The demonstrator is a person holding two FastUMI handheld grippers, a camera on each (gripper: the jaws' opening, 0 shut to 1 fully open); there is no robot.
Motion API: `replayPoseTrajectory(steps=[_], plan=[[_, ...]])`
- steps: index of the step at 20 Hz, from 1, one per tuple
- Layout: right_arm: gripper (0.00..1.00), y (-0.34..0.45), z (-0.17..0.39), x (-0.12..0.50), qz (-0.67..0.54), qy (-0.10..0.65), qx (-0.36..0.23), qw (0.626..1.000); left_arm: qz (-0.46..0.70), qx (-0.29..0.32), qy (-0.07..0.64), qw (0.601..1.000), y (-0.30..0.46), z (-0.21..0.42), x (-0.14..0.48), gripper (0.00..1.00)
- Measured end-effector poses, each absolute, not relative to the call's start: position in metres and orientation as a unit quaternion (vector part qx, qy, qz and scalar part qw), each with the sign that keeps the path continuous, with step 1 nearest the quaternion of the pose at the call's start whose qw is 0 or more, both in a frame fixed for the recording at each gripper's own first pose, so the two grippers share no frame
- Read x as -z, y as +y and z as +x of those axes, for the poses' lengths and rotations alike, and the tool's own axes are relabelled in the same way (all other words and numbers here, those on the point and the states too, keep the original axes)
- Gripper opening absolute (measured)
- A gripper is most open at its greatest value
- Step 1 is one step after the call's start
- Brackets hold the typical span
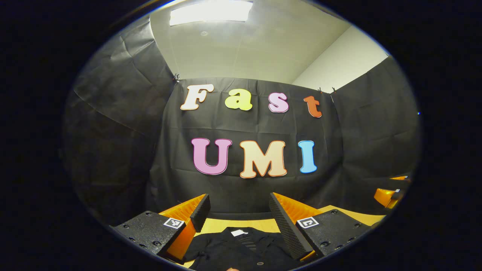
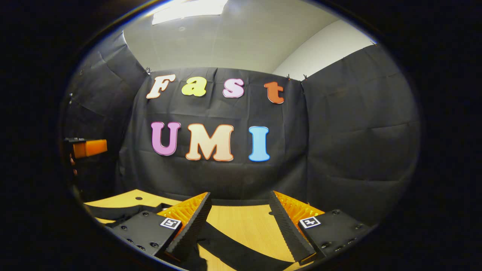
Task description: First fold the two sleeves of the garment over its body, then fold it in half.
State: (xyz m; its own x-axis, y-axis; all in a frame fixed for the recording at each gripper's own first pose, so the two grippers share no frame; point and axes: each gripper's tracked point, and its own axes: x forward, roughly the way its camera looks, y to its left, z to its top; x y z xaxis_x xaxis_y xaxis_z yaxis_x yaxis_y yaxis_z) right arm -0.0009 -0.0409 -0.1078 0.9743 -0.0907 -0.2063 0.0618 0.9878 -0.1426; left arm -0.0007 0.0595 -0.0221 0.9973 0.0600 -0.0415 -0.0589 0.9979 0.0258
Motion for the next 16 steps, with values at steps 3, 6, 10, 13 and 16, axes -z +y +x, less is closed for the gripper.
replayPoseTrajectory(steps=[3, 6, 10, 13, 16], plan=[[0.98, -0.072, -0.005, 0.145, -0.092, 0.152, 0.053, 0.983, 0.013, -0.036, 0.016, 0.999, 0.056, -0.006, 0.016, 0.92], [0.98, -0.107, -0.016, 0.194, -0.114, 0.215, 0.071, 0.967, 0.017, -0.041, 0.019, 0.999, 0.051, -0.010, 0.019, 0.92], [0.98, -0.139, -0.040, 0.264, -0.097, 0.310, 0.068, 0.943, 0.022, -0.051, 0.018, 0.998, 0.043, -0.016, 0.018, 0.92], [0.98, -0.169, -0.065, 0.313, -0.086, 0.382, 0.081, 0.916, 0.026, -0.057, 0.030, 0.998, 0.034, -0.020, 0.027, 0.92], [0.99, -0.192, -0.089, 0.351, -0.070, 0.440, 0.096, 0.890, 0.029, -0.061, 0.036, 0.997, 0.024, -0.025, 0.030, 0.92]])
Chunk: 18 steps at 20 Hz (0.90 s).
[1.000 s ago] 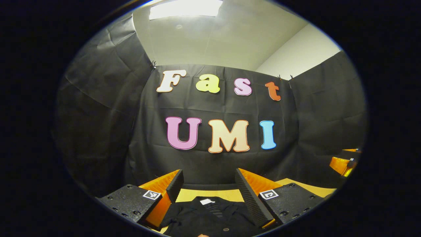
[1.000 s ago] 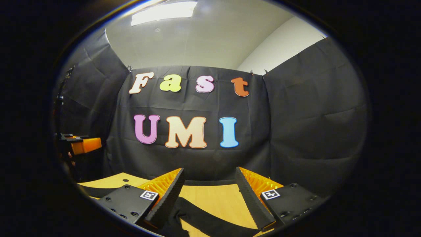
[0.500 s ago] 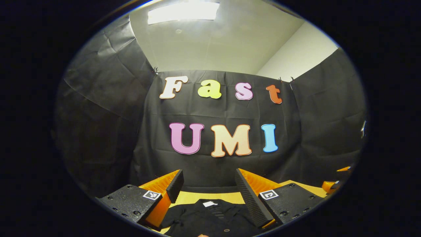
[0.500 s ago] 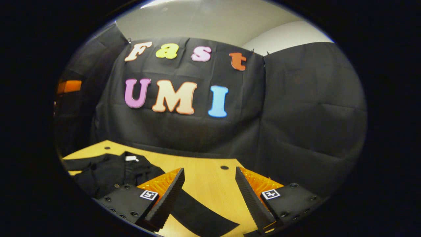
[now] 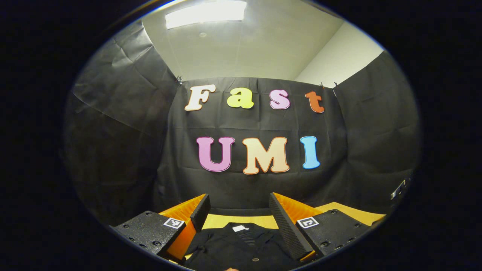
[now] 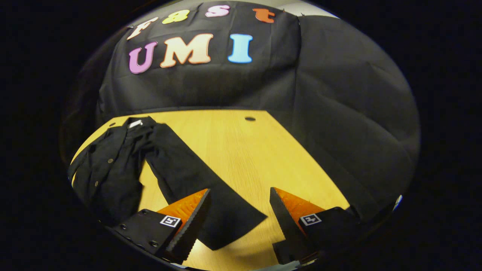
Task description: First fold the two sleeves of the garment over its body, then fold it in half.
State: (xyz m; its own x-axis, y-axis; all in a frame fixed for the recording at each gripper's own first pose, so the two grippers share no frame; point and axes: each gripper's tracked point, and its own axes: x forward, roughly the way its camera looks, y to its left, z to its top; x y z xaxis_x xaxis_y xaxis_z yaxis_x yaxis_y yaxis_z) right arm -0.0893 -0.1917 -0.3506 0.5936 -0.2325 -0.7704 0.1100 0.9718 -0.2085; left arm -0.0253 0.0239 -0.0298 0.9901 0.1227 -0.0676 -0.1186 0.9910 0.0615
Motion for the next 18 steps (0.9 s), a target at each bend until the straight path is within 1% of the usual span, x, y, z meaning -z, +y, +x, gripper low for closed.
replayPoseTrajectory(steps=[2, 7, 9, 10, 11, 12, 13, 14, 15, 16, 17, 18], plan=[[1.00, -0.200, -0.103, 0.369, -0.063, 0.469, 0.093, 0.876, 0.032, -0.060, 0.041, 0.997, 0.016, -0.027, 0.033, 0.92], [0.99, -0.202, -0.110, 0.397, -0.060, 0.519, 0.064, 0.851, 0.020, -0.063, 0.051, 0.996, -0.001, -0.029, 0.040, 0.92], [0.97, -0.198, -0.112, 0.401, -0.040, 0.521, 0.050, 0.851, 0.015, -0.056, 0.058, 0.997, -0.012, -0.026, 0.046, 0.92], [0.91, -0.197, -0.113, 0.400, -0.027, 0.520, 0.050, 0.853, 0.015, -0.049, 0.060, 0.997, -0.019, -0.024, 0.049, 0.93], [0.89, -0.198, -0.113, 0.400, -0.027, 0.511, 0.046, 0.858, 0.014, -0.044, 0.058, 0.997, -0.026, -0.021, 0.049, 0.92], [0.85, -0.197, -0.113, 0.400, -0.027, 0.507, 0.039, 0.860, 0.011, -0.038, 0.060, 0.997, -0.034, -0.020, 0.051, 0.93], [0.83, -0.192, -0.114, 0.400, -0.026, 0.502, 0.033, 0.864, 0.004, -0.030, 0.064, 0.997, -0.043, -0.018, 0.054, 0.93], [0.73, -0.187, -0.114, 0.402, -0.025, 0.496, 0.026, 0.867, -0.002, -0.023, 0.070, 0.997, -0.051, -0.018, 0.058, 0.92], [0.69, -0.182, -0.114, 0.404, -0.024, 0.492, 0.021, 0.870, -0.007, -0.016, 0.075, 0.997, -0.059, -0.019, 0.061, 0.92], [0.53, -0.177, -0.113, 0.404, -0.025, 0.489, 0.017, 0.872, -0.010, -0.012, 0.076, 0.997, -0.063, -0.019, 0.062, 0.93], [0.46, -0.173, -0.115, 0.405, -0.025, 0.488, 0.015, 0.872, -0.012, -0.011, 0.073, 0.997, -0.064, -0.019, 0.060, 0.93], [0.31, -0.170, -0.115, 0.404, -0.024, 0.487, 0.017, 0.873, -0.015, -0.009, 0.069, 0.997, -0.065, -0.019, 0.059, 0.92]])
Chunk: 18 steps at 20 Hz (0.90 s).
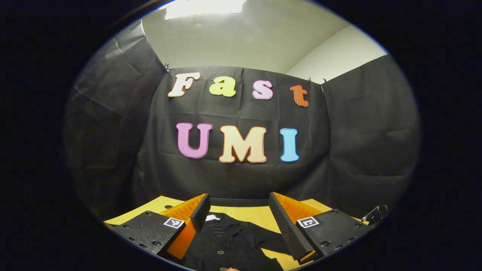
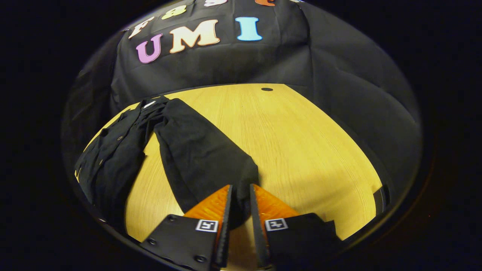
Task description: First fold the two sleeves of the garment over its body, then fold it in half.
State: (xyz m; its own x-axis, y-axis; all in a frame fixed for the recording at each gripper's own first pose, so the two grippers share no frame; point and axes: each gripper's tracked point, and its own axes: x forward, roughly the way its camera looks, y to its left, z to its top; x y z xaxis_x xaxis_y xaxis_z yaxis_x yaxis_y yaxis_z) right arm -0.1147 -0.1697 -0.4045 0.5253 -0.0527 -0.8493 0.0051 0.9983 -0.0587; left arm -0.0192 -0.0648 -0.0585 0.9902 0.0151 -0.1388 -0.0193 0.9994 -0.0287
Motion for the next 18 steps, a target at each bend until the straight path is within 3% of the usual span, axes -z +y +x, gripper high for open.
replayPoseTrajectory(steps=[2, 8, 18], plan=[[0.13, -0.168, -0.116, 0.402, -0.020, 0.491, 0.029, 0.871, -0.017, 0.001, 0.066, 0.998, -0.064, -0.019, 0.060, 0.93], [0.12, -0.130, -0.091, 0.365, 0.023, 0.462, 0.044, 0.886, -0.012, 0.004, 0.075, 0.997, -0.024, -0.011, 0.066, 0.92], [0.12, 0.033, -0.006, 0.304, -0.012, 0.387, -0.051, 0.920, 0.012, 0.006, 0.077, 0.997, 0.073, -0.010, 0.070, 0.92]])
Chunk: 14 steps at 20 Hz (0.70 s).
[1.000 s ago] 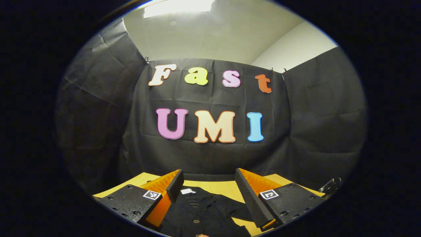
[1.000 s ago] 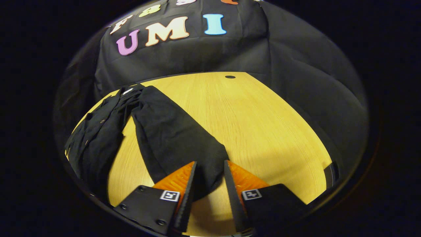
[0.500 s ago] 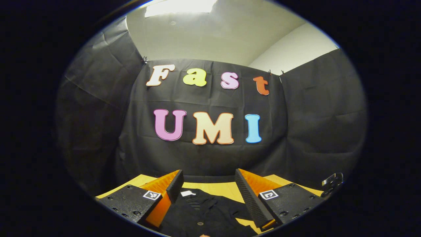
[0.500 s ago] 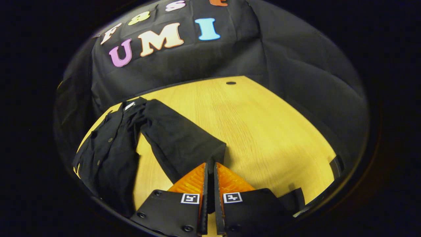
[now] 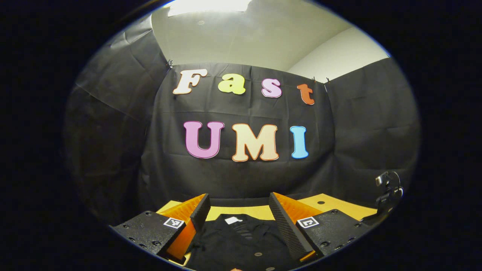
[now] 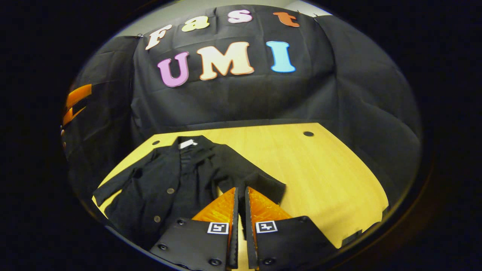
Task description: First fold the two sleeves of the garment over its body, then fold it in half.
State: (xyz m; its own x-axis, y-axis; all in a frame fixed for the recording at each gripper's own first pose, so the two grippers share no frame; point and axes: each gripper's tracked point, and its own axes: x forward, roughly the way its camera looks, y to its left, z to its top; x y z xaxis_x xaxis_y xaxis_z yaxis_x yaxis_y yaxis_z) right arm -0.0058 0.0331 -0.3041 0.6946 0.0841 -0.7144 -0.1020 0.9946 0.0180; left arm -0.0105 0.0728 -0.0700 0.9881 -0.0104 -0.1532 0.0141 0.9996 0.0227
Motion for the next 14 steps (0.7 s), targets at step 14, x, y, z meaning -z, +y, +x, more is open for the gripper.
replayPoseTrajectory(steps=[14], plan=[[0.14, 0.285, 0.086, 0.324, -0.022, 0.358, -0.184, 0.915, 0.038, -0.101, 0.122, 0.987, 0.264, -0.037, 0.106, 0.92]])
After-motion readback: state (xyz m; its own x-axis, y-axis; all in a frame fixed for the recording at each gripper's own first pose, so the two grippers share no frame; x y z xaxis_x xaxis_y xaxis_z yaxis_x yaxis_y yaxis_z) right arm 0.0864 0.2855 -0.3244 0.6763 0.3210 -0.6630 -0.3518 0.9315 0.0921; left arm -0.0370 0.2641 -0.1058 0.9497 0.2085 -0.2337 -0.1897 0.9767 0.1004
